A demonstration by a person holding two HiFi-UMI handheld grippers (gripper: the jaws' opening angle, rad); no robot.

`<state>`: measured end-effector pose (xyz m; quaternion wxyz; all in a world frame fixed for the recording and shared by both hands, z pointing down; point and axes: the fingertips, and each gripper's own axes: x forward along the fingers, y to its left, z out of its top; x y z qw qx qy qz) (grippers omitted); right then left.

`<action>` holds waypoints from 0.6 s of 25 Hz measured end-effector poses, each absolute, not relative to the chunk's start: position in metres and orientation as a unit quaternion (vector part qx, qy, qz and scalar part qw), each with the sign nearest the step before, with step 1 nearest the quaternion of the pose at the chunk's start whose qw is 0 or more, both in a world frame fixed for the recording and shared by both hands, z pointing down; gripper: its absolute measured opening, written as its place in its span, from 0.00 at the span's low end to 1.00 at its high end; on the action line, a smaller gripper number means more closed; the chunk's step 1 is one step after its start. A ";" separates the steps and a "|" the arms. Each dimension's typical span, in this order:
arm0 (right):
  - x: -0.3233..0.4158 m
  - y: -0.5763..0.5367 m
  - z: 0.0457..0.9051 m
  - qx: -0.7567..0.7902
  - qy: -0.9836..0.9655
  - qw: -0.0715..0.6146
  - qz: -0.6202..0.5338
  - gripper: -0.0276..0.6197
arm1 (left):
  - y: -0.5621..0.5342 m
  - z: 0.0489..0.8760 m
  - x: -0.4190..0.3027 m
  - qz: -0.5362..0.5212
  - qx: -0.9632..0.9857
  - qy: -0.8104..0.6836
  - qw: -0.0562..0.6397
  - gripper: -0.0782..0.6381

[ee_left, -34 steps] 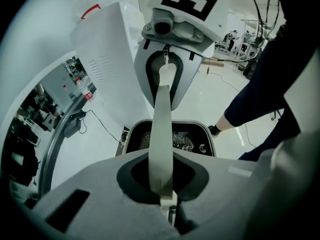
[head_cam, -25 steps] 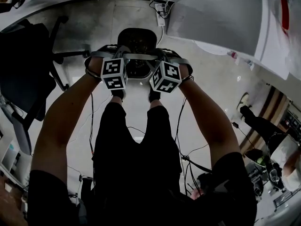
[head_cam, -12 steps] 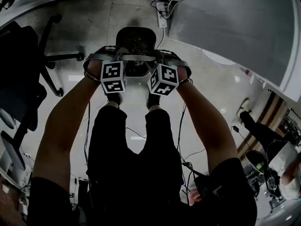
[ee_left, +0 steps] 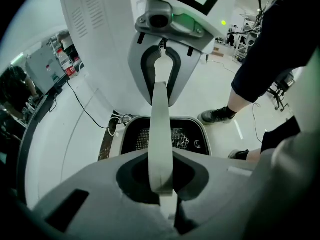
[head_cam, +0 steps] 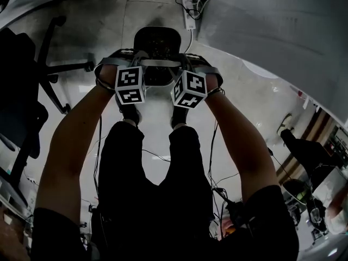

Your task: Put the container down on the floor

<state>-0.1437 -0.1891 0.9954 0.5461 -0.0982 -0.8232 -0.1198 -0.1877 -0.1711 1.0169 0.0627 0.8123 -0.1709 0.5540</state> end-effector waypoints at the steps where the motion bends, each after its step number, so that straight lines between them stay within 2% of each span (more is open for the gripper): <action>1: -0.144 -0.189 0.998 -0.098 -0.822 0.548 -0.120 0.15 | -0.171 1.020 -0.188 0.555 0.812 -0.170 0.063 0.13; 15: -0.149 -0.194 1.019 -0.083 -0.821 0.555 -0.107 0.15 | -0.180 1.043 -0.196 0.569 0.802 -0.176 0.053 0.13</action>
